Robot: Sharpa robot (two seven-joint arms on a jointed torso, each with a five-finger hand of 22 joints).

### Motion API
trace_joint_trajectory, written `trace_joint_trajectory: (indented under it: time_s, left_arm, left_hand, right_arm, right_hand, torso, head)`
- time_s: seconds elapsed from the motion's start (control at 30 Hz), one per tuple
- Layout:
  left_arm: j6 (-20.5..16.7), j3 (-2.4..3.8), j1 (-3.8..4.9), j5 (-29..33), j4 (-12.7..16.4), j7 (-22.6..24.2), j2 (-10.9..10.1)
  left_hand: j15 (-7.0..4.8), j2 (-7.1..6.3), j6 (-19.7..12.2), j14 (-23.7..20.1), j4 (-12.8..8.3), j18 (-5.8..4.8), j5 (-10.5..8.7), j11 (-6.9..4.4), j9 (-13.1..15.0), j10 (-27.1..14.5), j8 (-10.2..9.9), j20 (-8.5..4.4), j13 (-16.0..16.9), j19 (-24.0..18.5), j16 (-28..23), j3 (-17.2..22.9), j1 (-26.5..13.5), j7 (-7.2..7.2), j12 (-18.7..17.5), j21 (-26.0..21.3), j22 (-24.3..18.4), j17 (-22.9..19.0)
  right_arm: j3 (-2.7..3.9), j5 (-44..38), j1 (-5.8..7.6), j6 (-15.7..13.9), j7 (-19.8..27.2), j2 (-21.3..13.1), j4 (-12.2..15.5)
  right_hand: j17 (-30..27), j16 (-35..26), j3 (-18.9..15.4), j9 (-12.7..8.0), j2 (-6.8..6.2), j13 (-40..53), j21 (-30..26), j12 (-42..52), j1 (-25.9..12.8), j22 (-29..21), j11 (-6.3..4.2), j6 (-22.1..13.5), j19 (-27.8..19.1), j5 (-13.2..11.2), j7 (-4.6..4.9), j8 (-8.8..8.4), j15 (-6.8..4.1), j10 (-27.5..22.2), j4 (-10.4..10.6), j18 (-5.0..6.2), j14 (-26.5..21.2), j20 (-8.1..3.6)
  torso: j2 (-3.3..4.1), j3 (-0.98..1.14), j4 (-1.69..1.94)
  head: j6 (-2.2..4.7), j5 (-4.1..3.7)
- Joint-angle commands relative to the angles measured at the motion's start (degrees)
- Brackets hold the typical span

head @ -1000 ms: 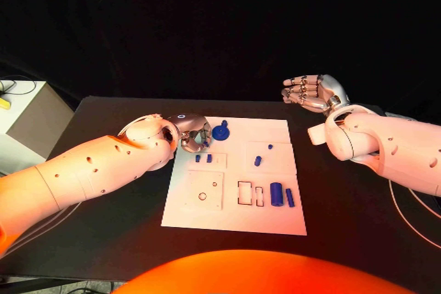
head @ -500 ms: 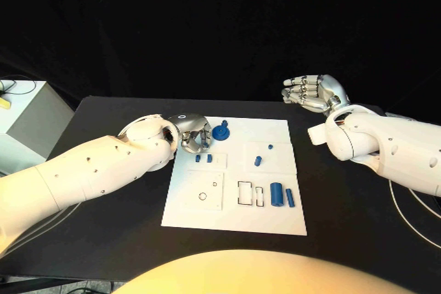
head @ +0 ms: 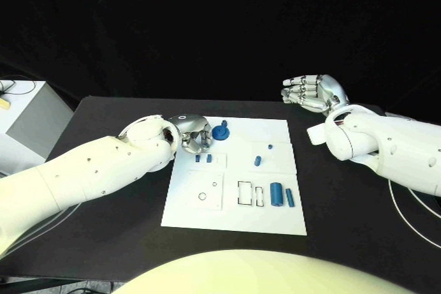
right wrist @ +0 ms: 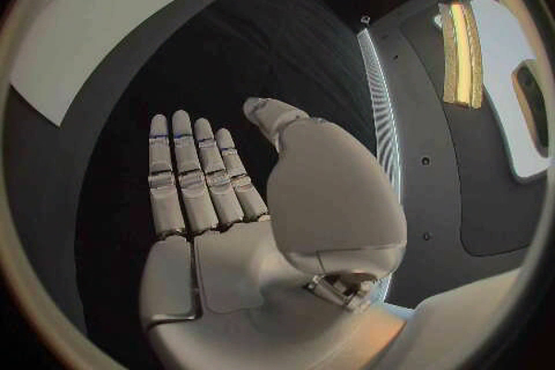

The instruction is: Assemble the parts on the task board

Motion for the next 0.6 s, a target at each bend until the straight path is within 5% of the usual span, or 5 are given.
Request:
trace_joint_trajectory:
  time_s: [0.03,0.6]
  left_arm:
    - [0.5,-0.02,-0.02,-0.4,-0.1,-0.4,0.2]
    - [1.8,-0.11,-0.02,-0.2,-0.2,-0.7,0.3]
  left_hand:
    - [-0.13,0.51,-0.5,-0.5,-0.1,0.0,0.24,0.05,-0.1,-0.7,-0.2,-0.27,0.3,-0.3,0.3,-0.3,0.0,-0.02,0.5,0.0,-0.2,-0.2]
    - [0.35,0.69,-1.4,-1.5,0.1,0.2,0.23,0.6,-0.4,-3.1,-0.9,0.04,1.4,-1.4,0.2,-0.2,-0.2,0.34,1.9,-0.8,-1.1,-1.4]
  right_arm:
    - [0.02,-0.2,-0.03,0.9,0.6,0.1,0.0]
    - [0.01,-0.2,-0.23,1.0,0.5,0.1,-0.2]
  right_hand:
    - [0.0,-0.1,0.0,0.0,0.2,0.0,-0.1,-0.2,-0.3,0.0,0.14,0.5,-0.3,0.3,4.16,-0.37,-0.04,0.2,-0.2,0.25,0.1,0.03]
    - [-0.1,-0.1,0.0,-0.1,0.24,0.0,-0.1,-0.2,-0.4,0.0,0.15,0.5,-0.3,0.3,4.17,-0.4,-0.04,0.2,-0.2,0.25,0.1,0.03]
  torso:
    - [0.03,0.01,0.0]
    - [0.0,-0.02,0.04]
  head:
    - [0.0,-0.04]
    - [0.0,-0.09]
